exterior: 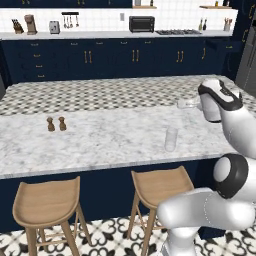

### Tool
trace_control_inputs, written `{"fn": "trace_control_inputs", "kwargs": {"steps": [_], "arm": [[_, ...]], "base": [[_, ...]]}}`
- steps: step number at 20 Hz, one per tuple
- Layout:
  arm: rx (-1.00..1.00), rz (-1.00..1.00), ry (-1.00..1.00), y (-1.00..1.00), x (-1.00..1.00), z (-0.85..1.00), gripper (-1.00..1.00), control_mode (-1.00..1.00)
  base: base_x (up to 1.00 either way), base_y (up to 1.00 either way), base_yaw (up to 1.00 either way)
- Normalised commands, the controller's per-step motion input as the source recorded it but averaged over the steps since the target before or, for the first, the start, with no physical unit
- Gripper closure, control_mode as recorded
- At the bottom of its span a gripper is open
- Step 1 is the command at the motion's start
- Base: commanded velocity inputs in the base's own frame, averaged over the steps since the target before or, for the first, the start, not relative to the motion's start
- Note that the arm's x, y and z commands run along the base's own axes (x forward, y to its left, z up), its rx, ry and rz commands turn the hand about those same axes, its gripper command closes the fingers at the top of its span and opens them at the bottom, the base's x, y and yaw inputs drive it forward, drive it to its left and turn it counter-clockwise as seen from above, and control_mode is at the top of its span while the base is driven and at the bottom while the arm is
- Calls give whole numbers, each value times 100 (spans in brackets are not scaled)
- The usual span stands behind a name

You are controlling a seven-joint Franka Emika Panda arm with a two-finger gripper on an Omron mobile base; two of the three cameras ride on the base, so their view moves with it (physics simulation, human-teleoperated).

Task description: Take a straw from the drawer in front and place it inside the glass cup on the dining counter.

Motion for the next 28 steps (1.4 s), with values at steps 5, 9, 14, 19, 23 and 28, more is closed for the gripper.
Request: {"fn": "trace_control_inputs", "kwargs": {"steps": [5, 9, 14, 19, 23, 28], "arm": [[9, 0, -3, 6, 24, -22, 100, -100], [3, 0, 0, 0, 58, -25, 100, -100], [0, 1, -1, 0, 27, -34, 100, -100], [0, 1, -5, 0, 1, -29, 100, -100], [0, 1, -4, 0, 19, -23, 100, -100], [0, 2, -5, 0, 34, -10, 100, -100]], "base": [[0, 0, 0], [0, 0, 0], [0, 0, 0], [0, 0, 0], [0, 0, 0], [0, 0, 0]]}}
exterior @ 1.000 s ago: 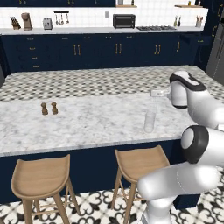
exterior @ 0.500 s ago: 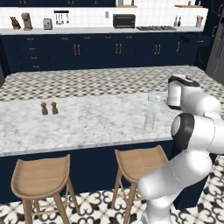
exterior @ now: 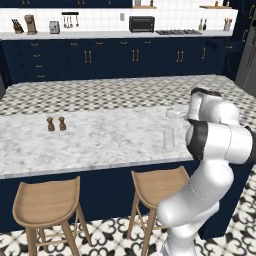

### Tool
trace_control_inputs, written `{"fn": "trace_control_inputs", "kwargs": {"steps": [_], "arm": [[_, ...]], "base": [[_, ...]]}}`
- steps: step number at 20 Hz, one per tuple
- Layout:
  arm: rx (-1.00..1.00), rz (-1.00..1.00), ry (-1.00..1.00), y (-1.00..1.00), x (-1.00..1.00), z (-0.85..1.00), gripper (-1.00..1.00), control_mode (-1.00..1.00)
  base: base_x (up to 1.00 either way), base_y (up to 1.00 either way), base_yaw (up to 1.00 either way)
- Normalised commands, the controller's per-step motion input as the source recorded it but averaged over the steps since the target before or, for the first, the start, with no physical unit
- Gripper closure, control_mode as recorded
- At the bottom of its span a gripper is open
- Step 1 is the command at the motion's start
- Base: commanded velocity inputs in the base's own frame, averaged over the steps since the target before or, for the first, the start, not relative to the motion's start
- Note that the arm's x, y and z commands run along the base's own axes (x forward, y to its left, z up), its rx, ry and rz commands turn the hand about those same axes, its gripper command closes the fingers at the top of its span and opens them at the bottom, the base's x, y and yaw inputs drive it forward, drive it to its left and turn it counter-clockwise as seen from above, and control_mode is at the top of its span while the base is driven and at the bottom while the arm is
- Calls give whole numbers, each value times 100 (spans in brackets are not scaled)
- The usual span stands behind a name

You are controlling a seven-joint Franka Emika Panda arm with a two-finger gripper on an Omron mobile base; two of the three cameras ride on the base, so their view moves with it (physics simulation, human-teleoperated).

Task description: Take a straw from the drawer in front and place it inside the glass cup on the dining counter.

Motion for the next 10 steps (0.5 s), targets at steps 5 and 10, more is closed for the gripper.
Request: {"fn": "trace_control_inputs", "kwargs": {"steps": [5, 10], "arm": [[0, 0, -7, -14, 16, -4, 100, -100], [-1, 0, -6, -17, -3, 0, 100, -100]], "base": [[0, 0, 0], [0, 0, 0]]}}
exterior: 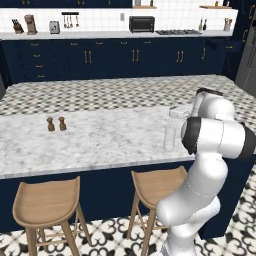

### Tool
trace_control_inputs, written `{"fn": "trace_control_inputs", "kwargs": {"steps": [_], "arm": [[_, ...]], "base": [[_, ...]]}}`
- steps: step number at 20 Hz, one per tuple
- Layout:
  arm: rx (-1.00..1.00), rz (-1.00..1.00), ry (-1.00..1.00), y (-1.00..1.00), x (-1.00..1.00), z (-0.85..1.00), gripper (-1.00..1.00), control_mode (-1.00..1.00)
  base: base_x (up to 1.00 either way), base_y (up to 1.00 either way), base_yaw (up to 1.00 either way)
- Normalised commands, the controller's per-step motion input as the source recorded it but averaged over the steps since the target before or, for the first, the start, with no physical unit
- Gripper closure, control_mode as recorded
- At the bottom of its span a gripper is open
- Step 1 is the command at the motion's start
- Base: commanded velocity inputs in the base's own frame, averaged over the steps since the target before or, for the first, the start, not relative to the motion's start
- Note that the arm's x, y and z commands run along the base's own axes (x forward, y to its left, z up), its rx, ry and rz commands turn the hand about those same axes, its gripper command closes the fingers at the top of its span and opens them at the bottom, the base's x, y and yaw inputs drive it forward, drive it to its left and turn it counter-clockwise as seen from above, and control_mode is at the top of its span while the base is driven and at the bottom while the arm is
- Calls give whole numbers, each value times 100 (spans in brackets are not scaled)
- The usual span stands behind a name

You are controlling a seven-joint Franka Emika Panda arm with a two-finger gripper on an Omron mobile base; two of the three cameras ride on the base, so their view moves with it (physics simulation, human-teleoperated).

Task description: Take a straw from the drawer in front and place it inside the glass cup on the dining counter.

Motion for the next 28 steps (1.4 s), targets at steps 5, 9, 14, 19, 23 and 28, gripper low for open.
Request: {"fn": "trace_control_inputs", "kwargs": {"steps": [5, 9, 14, 19, 23, 28], "arm": [[-2, 0, -2, 0, -2, 0, 100, -100], [-1, 0, -1, 0, -8, 0, 100, -100], [-1, 0, 0, 0, -29, 0, 100, -100], [-3, 0, 0, 3, -9, 0, 100, -100], [0, 0, 0, 13, 16, 0, 100, -100], [-1, 0, -1, 17, 0, 0, 100, -100]], "base": [[0, 0, 0], [0, 0, 0], [0, 0, 0], [0, 0, 0], [0, 0, 0], [0, 0, 0]]}}
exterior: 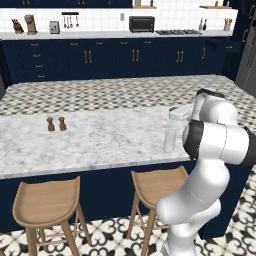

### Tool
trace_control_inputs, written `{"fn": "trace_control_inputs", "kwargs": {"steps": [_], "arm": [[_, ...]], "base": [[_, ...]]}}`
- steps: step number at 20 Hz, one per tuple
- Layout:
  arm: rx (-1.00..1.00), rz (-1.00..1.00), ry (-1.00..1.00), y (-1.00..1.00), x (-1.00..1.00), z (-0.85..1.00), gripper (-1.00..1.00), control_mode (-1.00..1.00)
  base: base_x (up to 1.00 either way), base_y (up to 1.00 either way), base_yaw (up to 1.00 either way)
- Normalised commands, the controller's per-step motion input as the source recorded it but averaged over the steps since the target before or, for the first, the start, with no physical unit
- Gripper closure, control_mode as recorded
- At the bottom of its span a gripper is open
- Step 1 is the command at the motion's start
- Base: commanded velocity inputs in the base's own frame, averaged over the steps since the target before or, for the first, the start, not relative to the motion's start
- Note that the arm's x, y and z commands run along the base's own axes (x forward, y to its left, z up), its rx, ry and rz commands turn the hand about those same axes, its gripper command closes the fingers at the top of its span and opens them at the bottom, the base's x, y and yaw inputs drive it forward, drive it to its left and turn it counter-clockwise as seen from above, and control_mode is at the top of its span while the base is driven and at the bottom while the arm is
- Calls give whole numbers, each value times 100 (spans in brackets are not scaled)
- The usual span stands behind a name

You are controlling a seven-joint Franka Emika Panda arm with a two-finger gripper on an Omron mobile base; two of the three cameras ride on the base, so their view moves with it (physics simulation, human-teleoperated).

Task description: Take a straw from the drawer in front and place it inside the glass cup on the dining counter.

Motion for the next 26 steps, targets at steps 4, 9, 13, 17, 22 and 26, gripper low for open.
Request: {"fn": "trace_control_inputs", "kwargs": {"steps": [4, 9, 13, 17, 22, 26], "arm": [[-6, 0, -4, 0, 1, 0, 100, -100], [-9, 0, -5, -1, 11, -1, 100, -100], [-6, 0, -1, 0, 15, -8, 100, -100], [-3, 0, 0, 0, 9, -23, 100, -100], [-1, 0, 0, 0, 8, -35, 100, -100], [-1, 0, 0, 0, 3, -32, 100, -100]], "base": [[0, 0, 0], [0, 0, 0], [0, 0, 0], [0, 0, 0], [0, 0, 0], [0, 0, 0]]}}
